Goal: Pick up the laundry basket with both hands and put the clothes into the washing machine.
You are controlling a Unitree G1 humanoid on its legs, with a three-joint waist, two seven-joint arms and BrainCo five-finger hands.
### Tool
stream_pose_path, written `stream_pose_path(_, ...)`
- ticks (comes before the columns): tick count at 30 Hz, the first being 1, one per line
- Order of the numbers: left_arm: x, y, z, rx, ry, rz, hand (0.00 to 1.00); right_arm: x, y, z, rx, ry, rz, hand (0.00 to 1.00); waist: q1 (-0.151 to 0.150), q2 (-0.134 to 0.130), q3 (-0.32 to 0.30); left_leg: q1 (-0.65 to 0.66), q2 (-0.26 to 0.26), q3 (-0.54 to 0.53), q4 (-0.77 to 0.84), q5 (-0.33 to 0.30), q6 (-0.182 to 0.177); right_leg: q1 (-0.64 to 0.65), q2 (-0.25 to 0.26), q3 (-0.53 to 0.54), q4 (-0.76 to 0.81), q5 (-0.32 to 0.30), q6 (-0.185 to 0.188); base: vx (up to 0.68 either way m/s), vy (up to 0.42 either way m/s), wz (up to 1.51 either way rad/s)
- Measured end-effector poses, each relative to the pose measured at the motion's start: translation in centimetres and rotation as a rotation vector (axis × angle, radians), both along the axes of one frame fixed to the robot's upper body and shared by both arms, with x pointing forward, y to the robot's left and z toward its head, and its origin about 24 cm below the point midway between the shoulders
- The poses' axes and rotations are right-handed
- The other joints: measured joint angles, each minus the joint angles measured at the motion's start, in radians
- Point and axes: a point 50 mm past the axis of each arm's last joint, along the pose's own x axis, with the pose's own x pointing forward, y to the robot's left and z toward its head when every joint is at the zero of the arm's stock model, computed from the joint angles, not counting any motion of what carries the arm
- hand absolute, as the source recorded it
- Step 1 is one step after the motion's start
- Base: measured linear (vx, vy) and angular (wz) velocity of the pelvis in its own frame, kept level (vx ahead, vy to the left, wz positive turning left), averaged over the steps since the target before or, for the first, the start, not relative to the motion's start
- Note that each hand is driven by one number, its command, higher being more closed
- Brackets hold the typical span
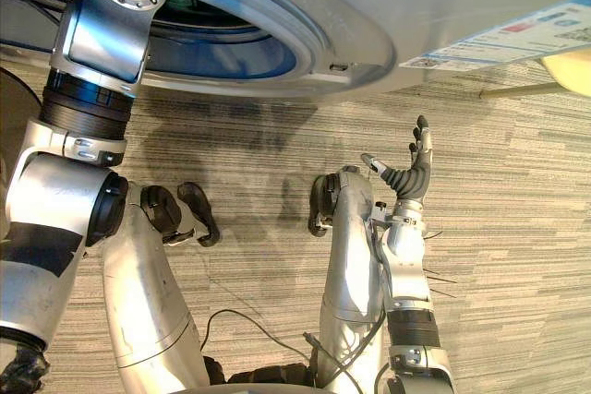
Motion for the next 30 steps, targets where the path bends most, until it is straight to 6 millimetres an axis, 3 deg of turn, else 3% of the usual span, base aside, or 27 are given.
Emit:
stream_pose_path(8,2.1,-0.4,-1.8,0.192,0.215,0.069,0.00,0.2,-0.1,-0.7,-0.015,0.048,0.059,0.00,0.011,0.000,0.000,0.027,-0.022,-0.003,-0.044,0.028,-0.002,0.037,-0.019,-0.013,-0.028,0.000,-0.001,0.02,-0.015,0.10)
stream_pose_path(10,2.6,-0.7,-2.9,0.206,0.260,0.052,0.00,0.3,0.1,-1.8,-0.012,0.107,0.074,0.00,0.025,0.000,0.000,0.070,-0.025,-0.005,-0.076,0.035,-0.010,0.084,-0.022,-0.025,-0.057,0.000,-0.002,0.03,-0.020,0.12)
stream_pose_path(13,2.6,-0.3,-6.5,0.215,0.292,0.029,0.00,-0.2,1.0,-3.4,-0.010,0.175,0.110,0.00,0.035,0.001,-0.001,0.179,-0.036,-0.006,-0.165,0.054,-0.021,0.204,-0.037,-0.057,-0.138,0.001,-0.007,0.08,-0.023,0.20)
stream_pose_path(15,2.5,0.2,-11.7,0.167,0.368,-0.026,0.00,-1.3,0.8,-4.9,0.005,0.230,0.102,0.00,0.055,0.002,-0.003,0.293,-0.044,-0.010,-0.255,0.070,-0.037,0.328,-0.041,-0.088,-0.224,0.004,-0.012,0.10,-0.041,0.20)
stream_pose_path(16,2.5,0.4,-13.4,0.143,0.402,-0.034,0.00,-1.6,0.7,-5.4,0.007,0.245,0.098,0.00,0.060,0.002,-0.003,0.328,-0.049,-0.010,-0.282,0.075,-0.041,0.364,-0.043,-0.096,-0.247,0.004,-0.016,0.11,-0.069,0.30)
stream_pose_path(18,2.0,1.8,-20.1,-0.029,0.568,-0.090,0.00,-2.4,0.5,-6.6,0.009,0.308,0.084,0.00,0.072,0.003,-0.005,0.465,-0.059,-0.009,-0.394,0.100,-0.051,0.510,-0.055,-0.139,-0.348,0.011,-0.034,0.13,-0.091,0.34)
stream_pose_path(20,0.6,2.9,-25.3,-0.172,0.694,-0.124,0.00,-3.1,0.2,-7.5,0.010,0.357,0.072,0.00,0.088,0.008,-0.021,0.565,-0.066,-0.009,-0.484,0.121,-0.064,0.617,-0.056,-0.168,-0.427,0.016,-0.042,0.11,-0.084,0.29)
stream_pose_path(22,-2.2,4.0,-31.9,-0.336,0.855,-0.129,0.00,-4.3,0.0,-9.0,0.023,0.428,0.057,0.00,0.104,0.021,-0.097,0.653,-0.069,-0.011,-0.595,0.149,-0.079,0.714,-0.055,-0.212,-0.529,0.028,-0.055,0.17,-0.093,0.27)
stream_pose_path(25,-7.3,5.1,-39.5,-0.591,1.051,-0.112,0.00,-5.8,-0.4,-11.1,0.025,0.531,0.041,0.00,0.119,0.042,-0.165,0.833,-0.073,-0.002,-0.782,0.199,-0.091,0.905,-0.050,-0.271,-0.706,0.069,-0.063,0.20,-0.059,0.27)
stream_pose_path(30,-13.3,5.8,-46.2,-0.734,1.291,-0.044,0.00,-8.4,-0.6,-15.4,0.060,0.744,0.018,0.00,0.140,0.062,-0.254,1.094,-0.085,0.065,-1.094,0.305,-0.089,1.153,-0.037,-0.320,-1.000,0.170,-0.048,0.18,-0.003,0.11)
